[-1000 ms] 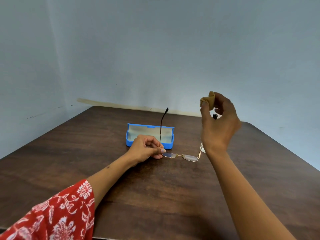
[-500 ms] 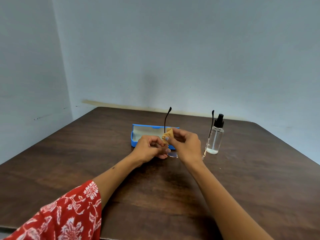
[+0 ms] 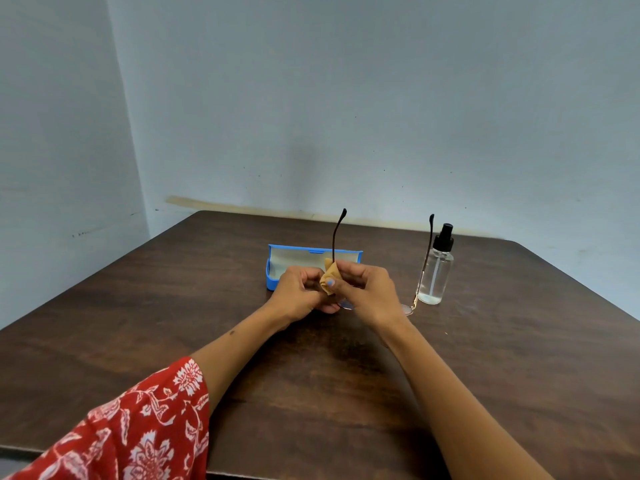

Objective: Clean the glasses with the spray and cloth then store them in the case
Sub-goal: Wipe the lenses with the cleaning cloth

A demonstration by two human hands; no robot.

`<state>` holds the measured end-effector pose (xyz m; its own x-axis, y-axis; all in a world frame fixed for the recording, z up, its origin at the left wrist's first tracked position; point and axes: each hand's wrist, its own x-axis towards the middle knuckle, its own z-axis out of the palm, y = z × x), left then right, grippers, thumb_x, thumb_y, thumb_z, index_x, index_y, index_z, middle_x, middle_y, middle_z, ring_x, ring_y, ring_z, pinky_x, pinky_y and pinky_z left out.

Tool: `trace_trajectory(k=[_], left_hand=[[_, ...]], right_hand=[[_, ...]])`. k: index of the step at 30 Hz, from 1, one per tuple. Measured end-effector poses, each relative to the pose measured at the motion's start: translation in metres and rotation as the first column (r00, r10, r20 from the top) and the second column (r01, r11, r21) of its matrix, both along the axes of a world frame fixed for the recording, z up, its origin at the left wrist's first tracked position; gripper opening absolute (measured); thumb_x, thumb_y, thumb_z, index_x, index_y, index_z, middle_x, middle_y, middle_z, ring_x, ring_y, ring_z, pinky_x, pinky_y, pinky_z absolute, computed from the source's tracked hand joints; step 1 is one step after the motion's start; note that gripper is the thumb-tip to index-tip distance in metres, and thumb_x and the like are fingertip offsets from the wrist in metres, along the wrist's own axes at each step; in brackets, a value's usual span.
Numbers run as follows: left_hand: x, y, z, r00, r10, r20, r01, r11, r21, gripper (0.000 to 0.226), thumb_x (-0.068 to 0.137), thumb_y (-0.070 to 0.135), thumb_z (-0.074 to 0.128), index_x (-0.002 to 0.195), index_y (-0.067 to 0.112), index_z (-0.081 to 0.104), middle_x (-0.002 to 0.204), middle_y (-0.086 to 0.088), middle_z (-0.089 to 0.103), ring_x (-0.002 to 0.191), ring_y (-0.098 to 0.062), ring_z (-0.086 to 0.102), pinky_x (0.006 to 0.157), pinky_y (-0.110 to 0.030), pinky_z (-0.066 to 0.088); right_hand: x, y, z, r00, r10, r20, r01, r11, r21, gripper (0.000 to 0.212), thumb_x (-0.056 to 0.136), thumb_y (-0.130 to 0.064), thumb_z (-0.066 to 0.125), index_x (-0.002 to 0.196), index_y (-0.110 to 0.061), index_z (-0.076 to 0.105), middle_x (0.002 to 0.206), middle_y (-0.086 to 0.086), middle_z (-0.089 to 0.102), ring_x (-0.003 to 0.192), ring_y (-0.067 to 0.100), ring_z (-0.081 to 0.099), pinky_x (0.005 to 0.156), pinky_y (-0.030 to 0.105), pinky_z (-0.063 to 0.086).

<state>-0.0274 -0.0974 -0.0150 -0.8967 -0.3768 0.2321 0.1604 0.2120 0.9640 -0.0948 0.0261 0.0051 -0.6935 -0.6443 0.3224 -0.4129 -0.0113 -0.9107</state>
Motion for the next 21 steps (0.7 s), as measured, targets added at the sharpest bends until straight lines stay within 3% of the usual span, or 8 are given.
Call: trace_trajectory(k=[5, 12, 15, 19, 21], left_hand=[[0.000, 0.001, -0.001, 1.000, -0.003, -0.005, 0.003, 1.000, 0.014, 0.017, 0.079, -0.008, 0.065, 0.090, 0.004, 0.068, 0.076, -0.006, 0.072, 0.071, -0.018, 0.071, 0.066, -0.025, 0.059], [-0.001, 0.006, 0.002, 1.000, 0.009, 0.014, -0.010, 0.999, 0.041, 0.009, 0.074, -0.011, 0.068, 0.077, -0.004, 0.063, 0.068, -0.014, 0.066, 0.057, -0.014, 0.067, 0.056, -0.021, 0.057], [-0.001, 0.006, 0.001, 1.000, 0.013, 0.003, -0.013, 0.999, 0.034, 0.010, 0.074, -0.011, 0.067, 0.079, -0.002, 0.065, 0.069, -0.015, 0.066, 0.058, -0.014, 0.067, 0.058, -0.021, 0.057], [-0.001, 0.005, 0.000, 1.000, -0.001, -0.006, 0.001, 1.000, 0.010, 0.018, 0.077, -0.012, 0.064, 0.089, 0.001, 0.068, 0.077, -0.011, 0.069, 0.066, -0.016, 0.069, 0.063, -0.024, 0.058], [-0.001, 0.004, 0.000, 1.000, 0.000, -0.002, 0.000, 1.000, 0.022, 0.018, 0.076, -0.012, 0.065, 0.088, 0.001, 0.068, 0.074, -0.008, 0.070, 0.066, -0.016, 0.069, 0.062, -0.024, 0.058]], right_hand=[[0.001, -0.003, 0.003, 0.990, -0.086, -0.110, 0.088, 0.996, 0.010, 0.021, 0.084, -0.009, 0.068, 0.104, -0.014, 0.071, 0.089, -0.003, 0.071, 0.087, 0.009, 0.066, 0.074, 0.017, 0.052], [0.003, -0.010, 0.024, 0.991, -0.132, -0.004, 0.129, 0.970, -0.205, 0.016, 0.083, -0.006, 0.067, 0.094, -0.016, 0.071, 0.081, -0.002, 0.072, 0.080, 0.011, 0.069, 0.078, 0.021, 0.054], [0.005, -0.011, 0.018, 0.988, -0.149, -0.038, 0.142, 0.978, -0.152, 0.015, 0.083, -0.006, 0.067, 0.096, -0.013, 0.071, 0.082, 0.001, 0.071, 0.078, 0.011, 0.068, 0.075, 0.020, 0.053], [0.005, -0.008, 0.003, 0.988, -0.139, -0.067, 0.135, 0.989, -0.058, 0.012, 0.083, -0.006, 0.067, 0.093, -0.012, 0.070, 0.080, 0.000, 0.070, 0.061, -0.005, 0.059, 0.061, 0.011, 0.046], [0.004, -0.008, 0.006, 0.984, -0.159, -0.079, 0.154, 0.986, -0.065, 0.012, 0.083, -0.007, 0.068, 0.093, -0.012, 0.070, 0.080, -0.001, 0.070, 0.067, -0.003, 0.062, 0.065, 0.011, 0.048]])
